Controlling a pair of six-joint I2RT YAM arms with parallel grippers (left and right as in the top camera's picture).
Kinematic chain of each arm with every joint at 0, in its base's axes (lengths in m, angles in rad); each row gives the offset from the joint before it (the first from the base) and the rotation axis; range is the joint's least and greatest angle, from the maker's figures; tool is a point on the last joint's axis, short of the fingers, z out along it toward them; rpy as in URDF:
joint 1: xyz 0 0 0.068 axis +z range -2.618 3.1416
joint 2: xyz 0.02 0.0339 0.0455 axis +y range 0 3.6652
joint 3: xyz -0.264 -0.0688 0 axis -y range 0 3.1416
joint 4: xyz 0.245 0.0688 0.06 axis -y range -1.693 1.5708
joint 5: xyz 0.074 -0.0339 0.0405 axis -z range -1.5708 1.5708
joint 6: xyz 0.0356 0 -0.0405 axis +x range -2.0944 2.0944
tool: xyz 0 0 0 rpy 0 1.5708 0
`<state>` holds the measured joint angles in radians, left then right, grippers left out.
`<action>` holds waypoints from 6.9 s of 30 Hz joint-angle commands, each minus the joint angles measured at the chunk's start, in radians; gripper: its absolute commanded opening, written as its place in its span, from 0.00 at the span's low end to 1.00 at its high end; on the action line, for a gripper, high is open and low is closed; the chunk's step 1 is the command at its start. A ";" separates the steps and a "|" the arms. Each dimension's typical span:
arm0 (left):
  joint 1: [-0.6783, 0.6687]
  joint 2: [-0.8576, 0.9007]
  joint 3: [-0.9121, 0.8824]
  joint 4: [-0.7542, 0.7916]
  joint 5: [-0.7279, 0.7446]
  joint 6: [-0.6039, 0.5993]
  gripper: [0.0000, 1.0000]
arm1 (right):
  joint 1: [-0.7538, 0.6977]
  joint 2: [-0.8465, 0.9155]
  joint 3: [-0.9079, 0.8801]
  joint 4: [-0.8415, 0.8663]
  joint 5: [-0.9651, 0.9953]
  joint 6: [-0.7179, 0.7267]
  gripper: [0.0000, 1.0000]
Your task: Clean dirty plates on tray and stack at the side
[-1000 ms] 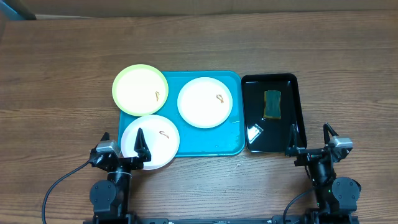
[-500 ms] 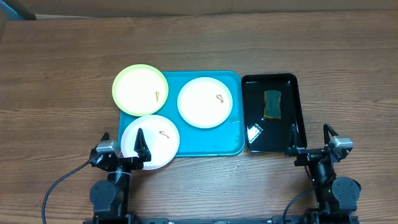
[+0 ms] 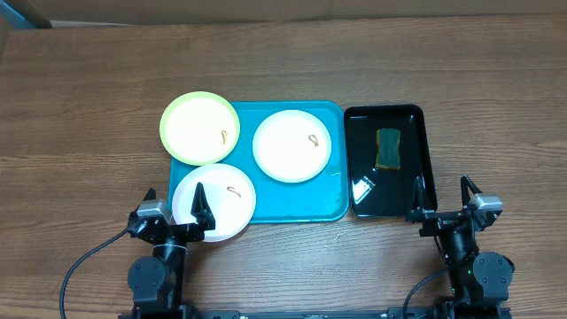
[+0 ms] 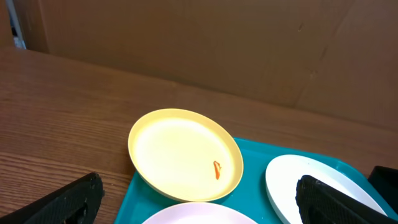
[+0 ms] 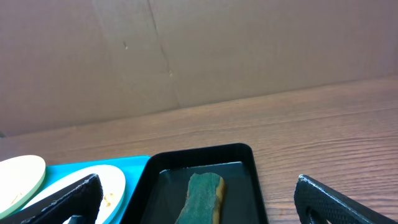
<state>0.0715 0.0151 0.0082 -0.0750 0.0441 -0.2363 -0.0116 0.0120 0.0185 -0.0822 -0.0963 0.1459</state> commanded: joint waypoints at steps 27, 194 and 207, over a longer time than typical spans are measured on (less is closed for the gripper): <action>-0.001 0.005 0.287 -0.132 0.264 -0.055 1.00 | -0.003 0.062 0.323 -0.248 -0.148 0.100 1.00; -0.397 1.978 1.375 -0.634 0.021 -0.119 0.51 | 0.200 1.930 1.238 -0.674 0.122 0.113 0.84; -0.397 1.983 1.555 -0.853 -0.087 -0.116 0.48 | 0.200 1.930 1.239 -0.639 0.122 0.113 0.83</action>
<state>-0.3271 1.9884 1.5654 -0.9062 0.0380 -0.3420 0.1902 1.9408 1.2617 -0.7280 0.0254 0.2607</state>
